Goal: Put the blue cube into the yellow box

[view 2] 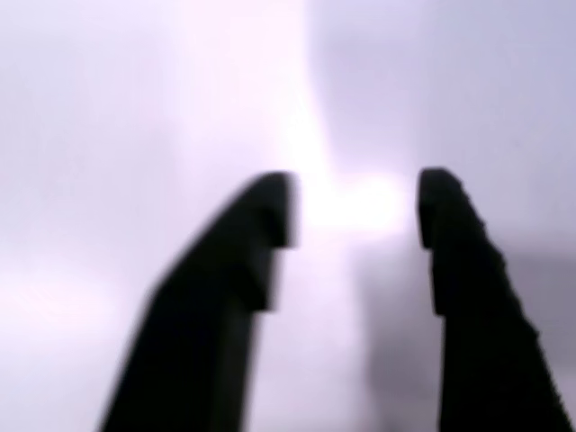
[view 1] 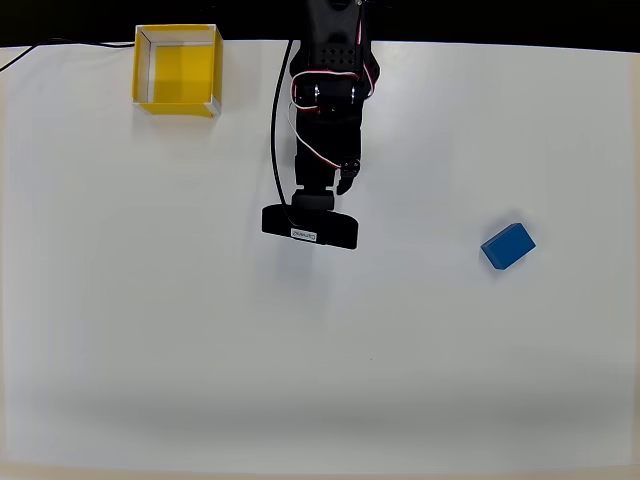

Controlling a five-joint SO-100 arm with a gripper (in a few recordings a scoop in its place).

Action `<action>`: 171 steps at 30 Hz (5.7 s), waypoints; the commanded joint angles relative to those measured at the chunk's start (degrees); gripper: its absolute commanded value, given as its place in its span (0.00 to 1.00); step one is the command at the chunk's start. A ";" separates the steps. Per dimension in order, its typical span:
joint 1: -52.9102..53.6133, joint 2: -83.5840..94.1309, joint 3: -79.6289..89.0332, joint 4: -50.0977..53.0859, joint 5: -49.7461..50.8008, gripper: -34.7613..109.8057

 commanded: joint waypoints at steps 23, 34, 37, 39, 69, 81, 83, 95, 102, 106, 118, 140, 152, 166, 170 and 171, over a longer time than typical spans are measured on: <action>-15.29 -45.79 -56.69 -6.24 31.73 0.59; -15.12 -60.38 -62.93 -9.40 41.40 0.57; -15.56 -63.28 -64.60 -10.02 43.95 0.57; -16.35 -65.04 -66.27 -9.67 47.02 0.57; -44.30 -92.99 -87.10 7.65 90.09 0.66; -45.79 -103.18 -95.54 8.53 92.37 0.65; -46.41 -104.33 -96.68 8.53 92.64 0.64; -49.31 -110.21 -101.51 8.00 93.34 0.58; -49.39 -111.88 -102.13 7.29 91.67 0.53; -49.22 -112.41 -102.13 7.03 89.21 0.47; -46.32 -110.39 -101.51 6.77 75.85 0.33; -21.01 -80.24 -98.09 8.09 27.33 0.29; 12.30 -73.56 -87.19 -5.01 1.14 0.29; 44.56 -71.02 -76.29 -20.74 -19.69 0.29; 52.21 -66.71 -68.91 -28.04 -23.29 0.29; 54.05 -65.57 -67.50 -28.74 -24.08 0.29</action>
